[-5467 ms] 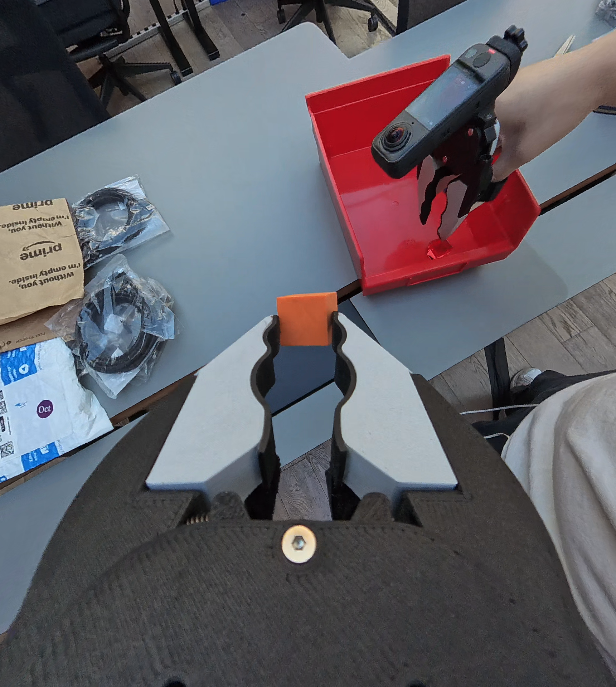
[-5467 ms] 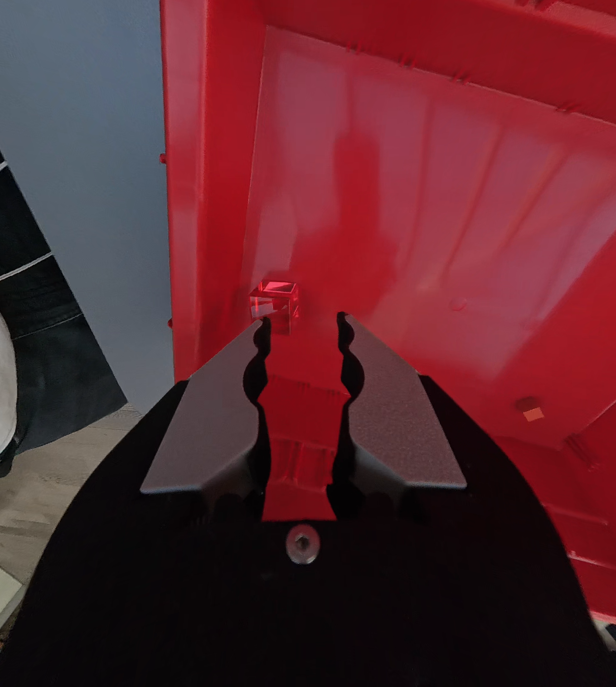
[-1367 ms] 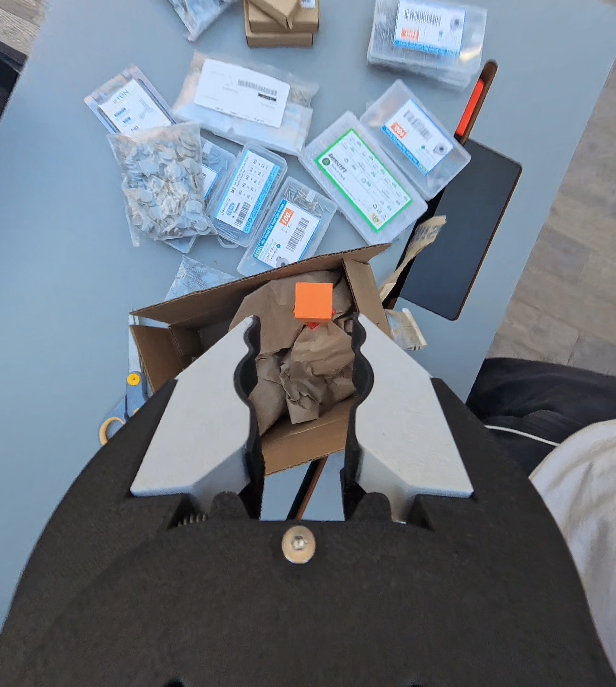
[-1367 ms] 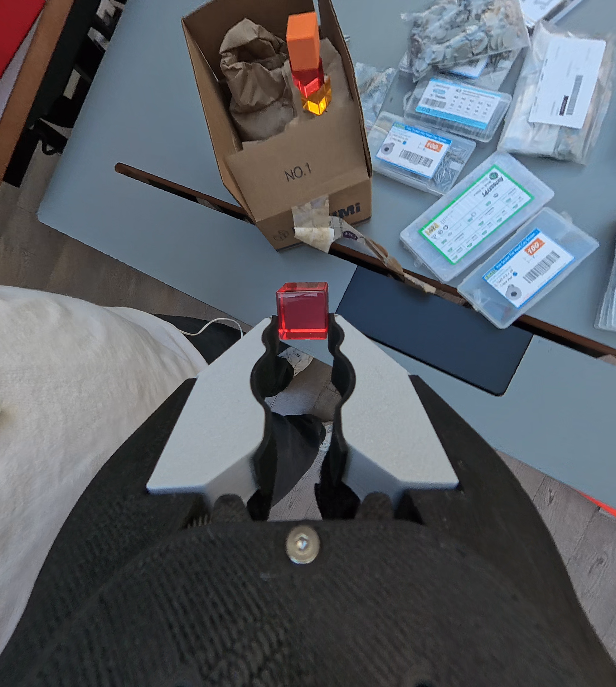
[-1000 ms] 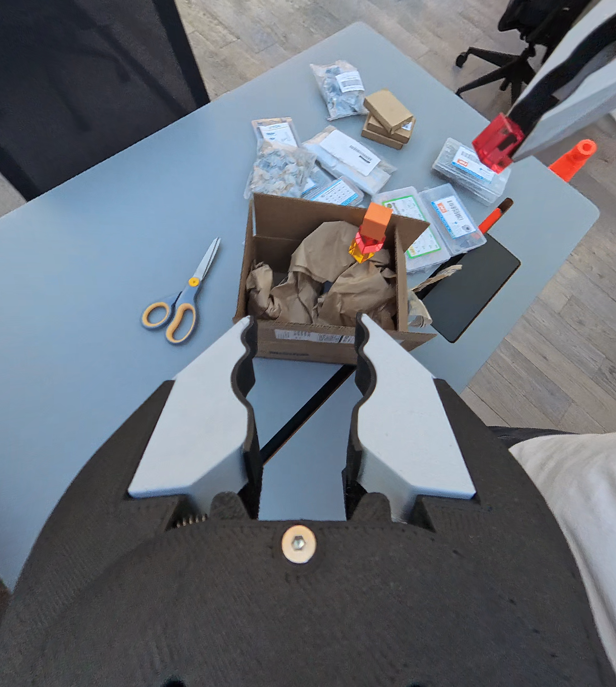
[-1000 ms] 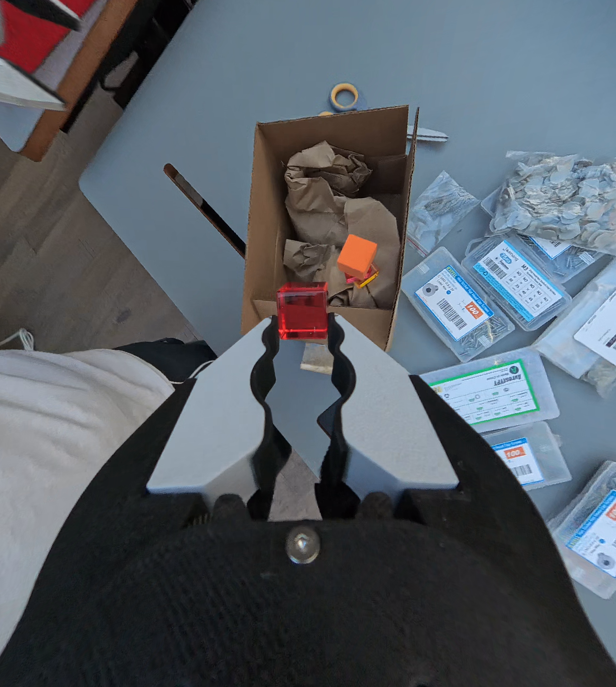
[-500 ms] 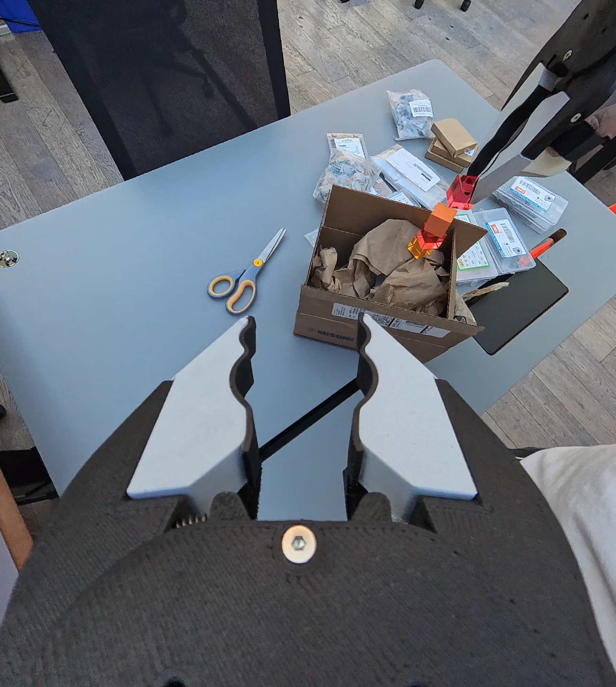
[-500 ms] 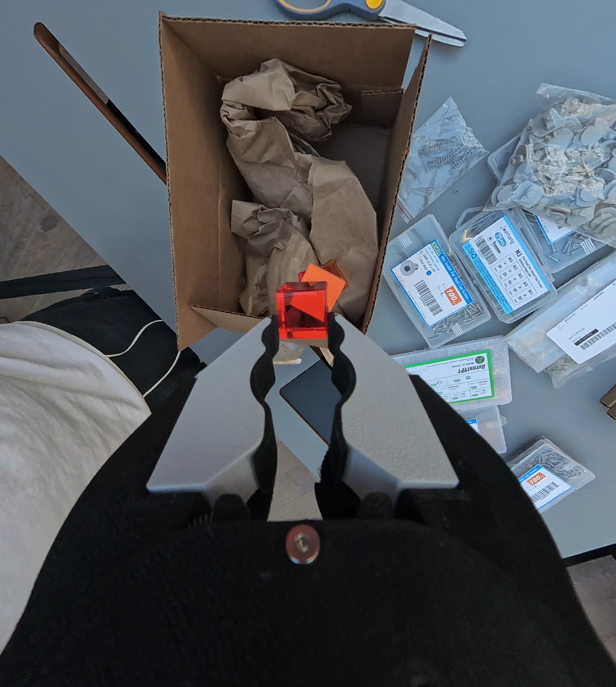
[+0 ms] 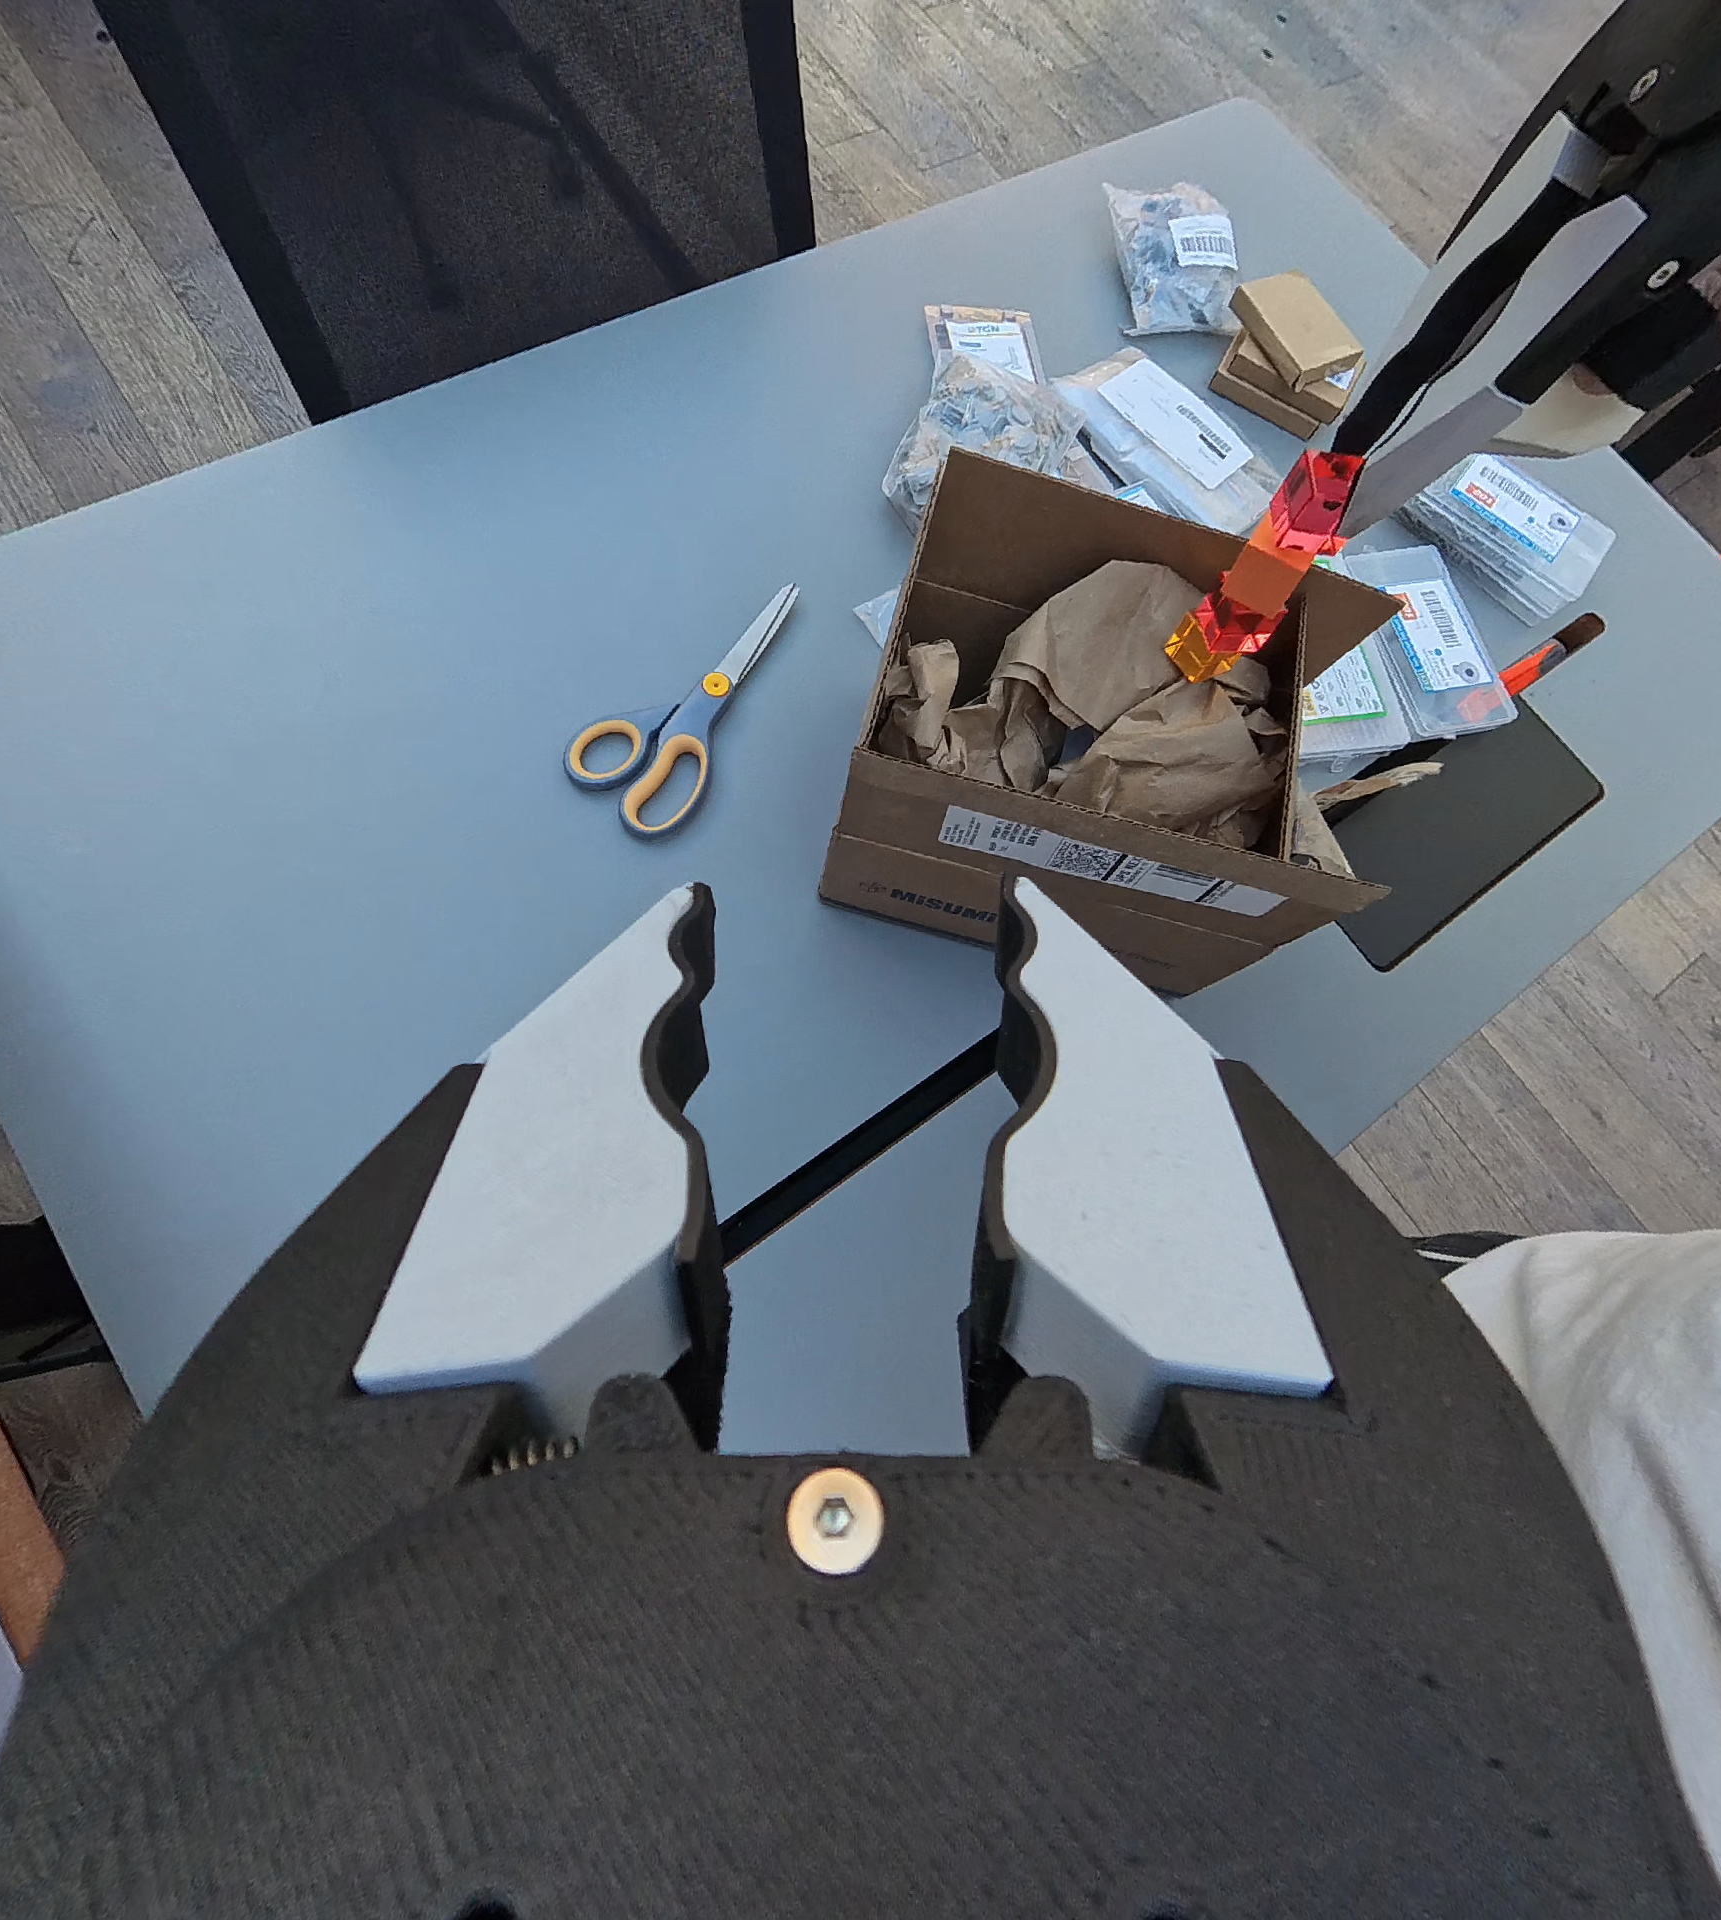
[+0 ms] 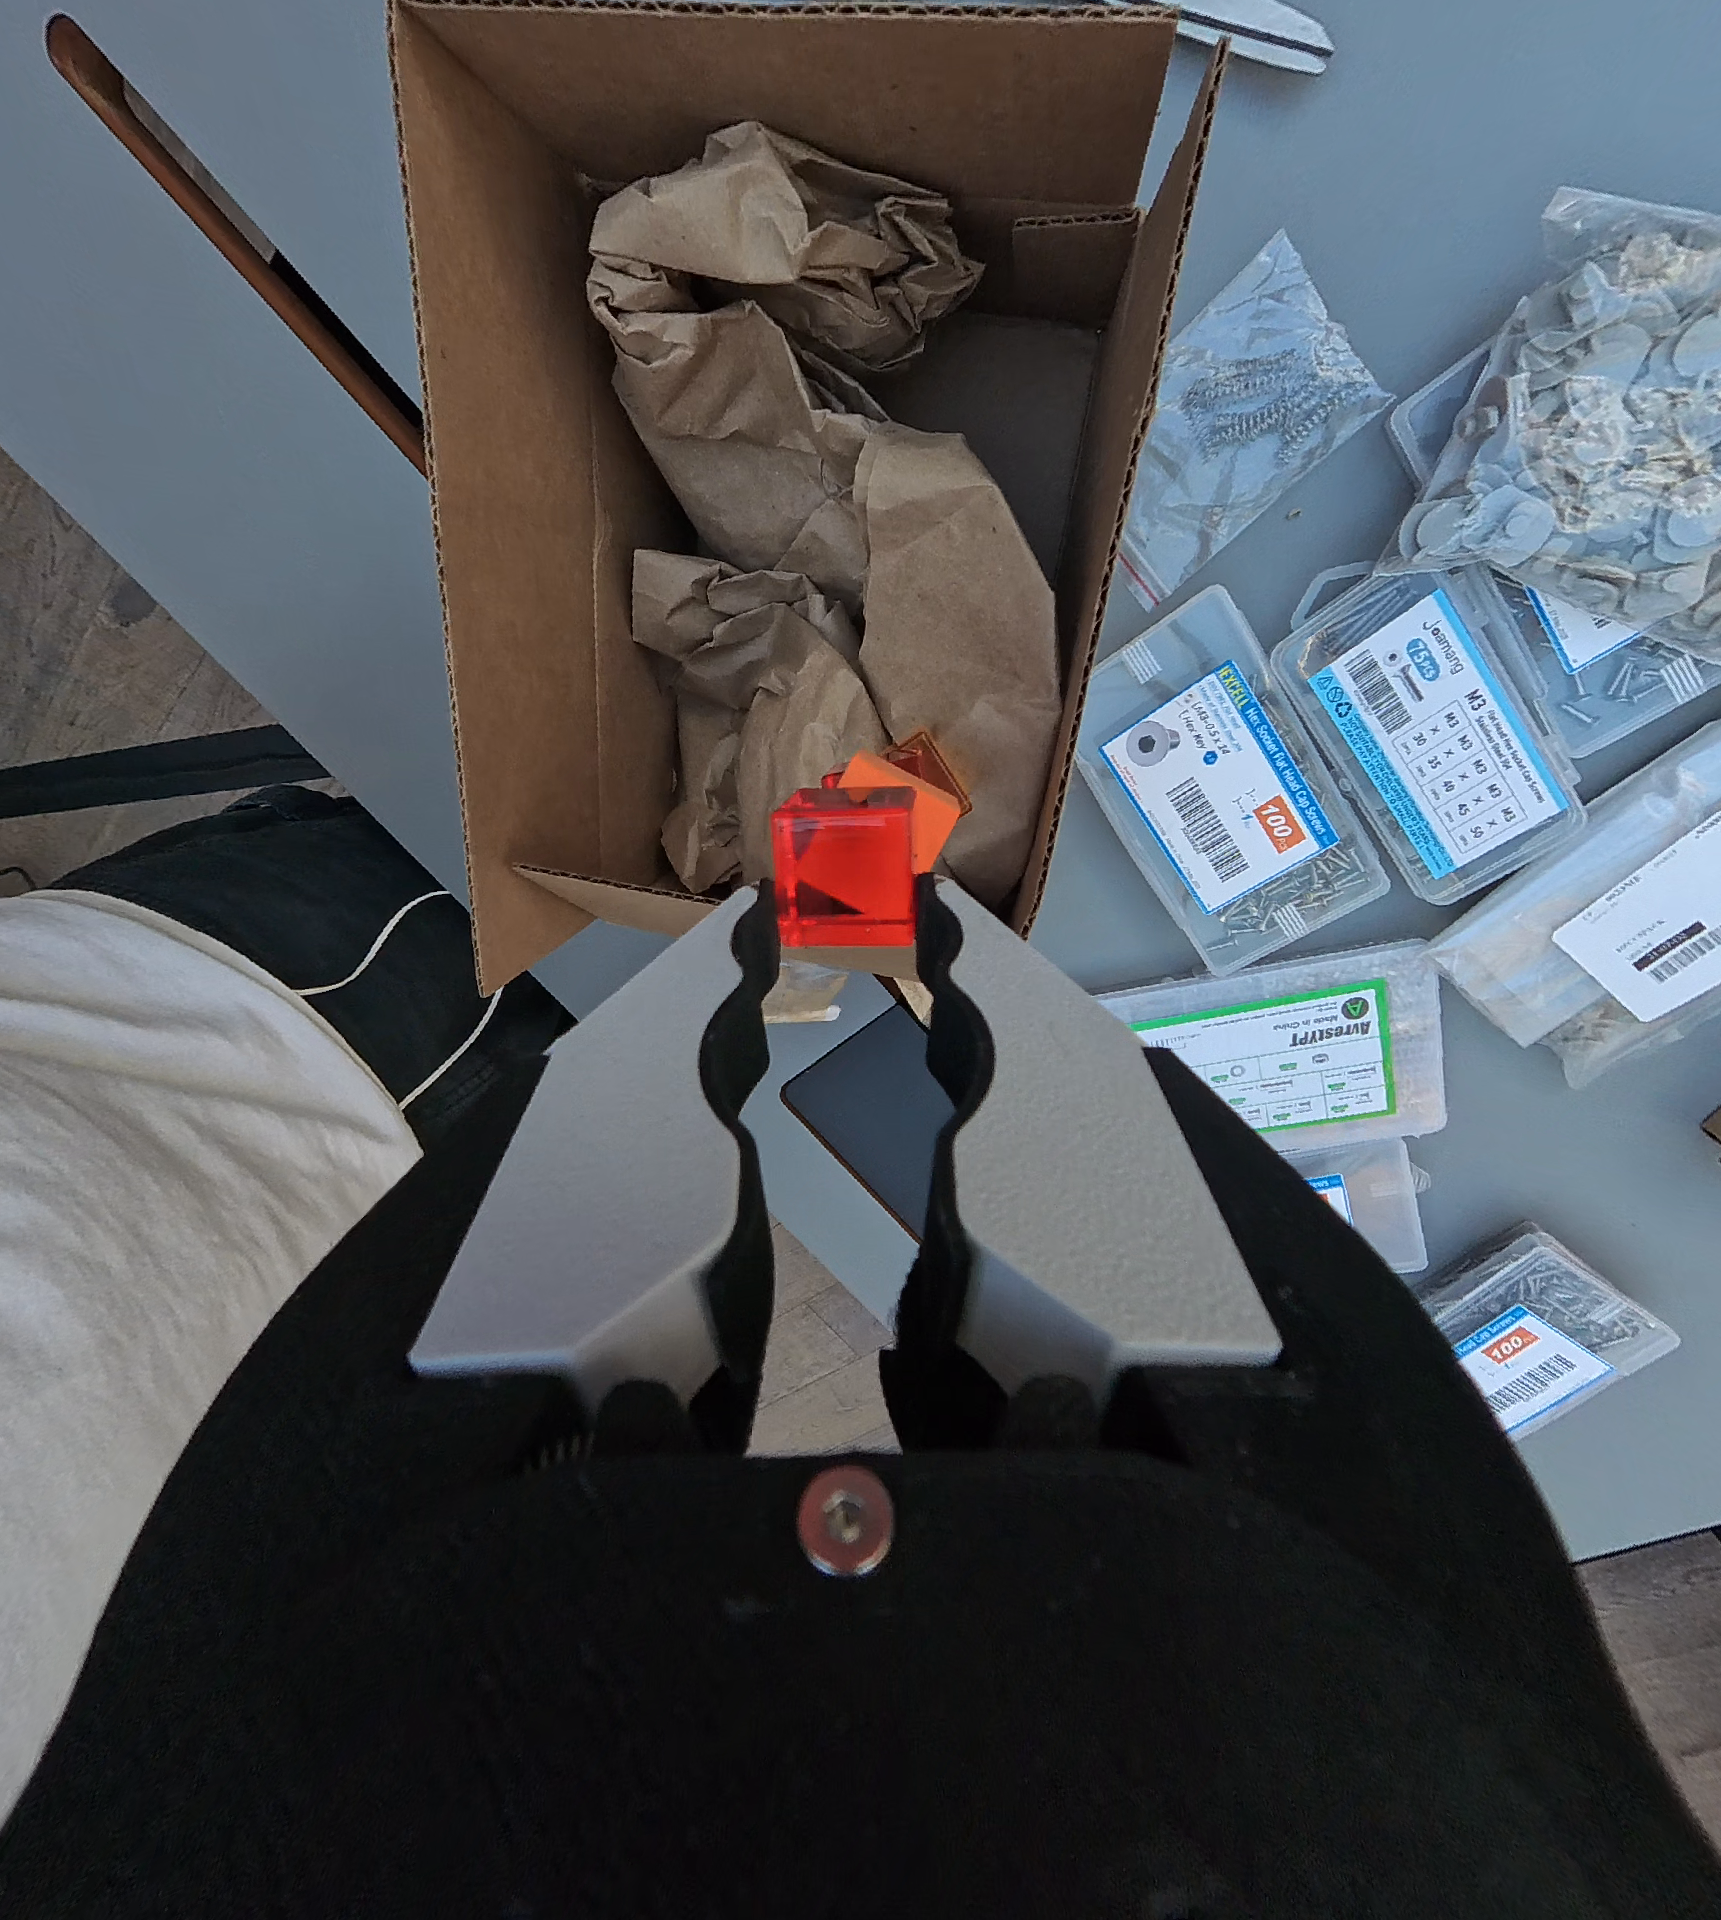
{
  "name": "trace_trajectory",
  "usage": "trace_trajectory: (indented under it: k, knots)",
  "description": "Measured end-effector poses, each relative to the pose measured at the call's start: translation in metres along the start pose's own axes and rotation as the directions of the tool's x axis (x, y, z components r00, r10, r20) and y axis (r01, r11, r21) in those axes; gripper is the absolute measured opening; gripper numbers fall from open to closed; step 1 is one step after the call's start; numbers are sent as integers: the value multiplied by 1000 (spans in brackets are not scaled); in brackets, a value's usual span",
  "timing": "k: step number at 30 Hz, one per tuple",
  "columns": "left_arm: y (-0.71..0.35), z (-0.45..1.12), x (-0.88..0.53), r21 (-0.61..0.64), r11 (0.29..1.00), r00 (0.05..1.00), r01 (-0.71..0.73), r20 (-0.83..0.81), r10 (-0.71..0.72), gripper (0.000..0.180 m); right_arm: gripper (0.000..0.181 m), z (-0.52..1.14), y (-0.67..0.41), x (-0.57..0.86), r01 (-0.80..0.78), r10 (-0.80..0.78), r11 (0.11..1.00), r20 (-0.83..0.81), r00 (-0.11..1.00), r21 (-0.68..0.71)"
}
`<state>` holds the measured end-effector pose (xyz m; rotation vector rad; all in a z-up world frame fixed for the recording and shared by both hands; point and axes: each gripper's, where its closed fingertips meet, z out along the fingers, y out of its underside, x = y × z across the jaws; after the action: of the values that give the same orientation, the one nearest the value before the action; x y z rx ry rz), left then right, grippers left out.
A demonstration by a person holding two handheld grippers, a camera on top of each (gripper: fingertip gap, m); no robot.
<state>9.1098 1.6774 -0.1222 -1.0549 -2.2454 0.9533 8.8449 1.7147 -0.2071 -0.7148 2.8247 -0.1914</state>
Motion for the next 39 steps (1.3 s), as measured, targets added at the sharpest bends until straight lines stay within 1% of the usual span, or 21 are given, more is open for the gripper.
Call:
trace_trajectory:
  k: [16,28,34,35,37,39]
  knots:
    - [2,9,2,-17,1000,1000,1,-21,-2,53,25,3,-1,-2,27,-27,1000,1,1000,7]
    - [4,15,8,-29,1000,999,6,-45,-7,53,26,4,-1,0,59,-59,998,-28,998,-1]
    - [2,15,7,-24,1000,999,8,-45,-9,53,32,0,-1,-1,78,-78,997,-31,996,1]
    - [2,14,7,-23,1000,999,7,-44,-8,53,35,-1,-1,-2,78,-78,997,-30,997,3]
    - [1,14,7,-20,1000,999,8,-43,-9,53,42,-7,-3,-4,72,-72,997,-23,997,24]
    - [-2,11,5,-11,1000,999,7,-39,-7,54,44,-21,-5,-9,78,-77,995,-23,997,60]
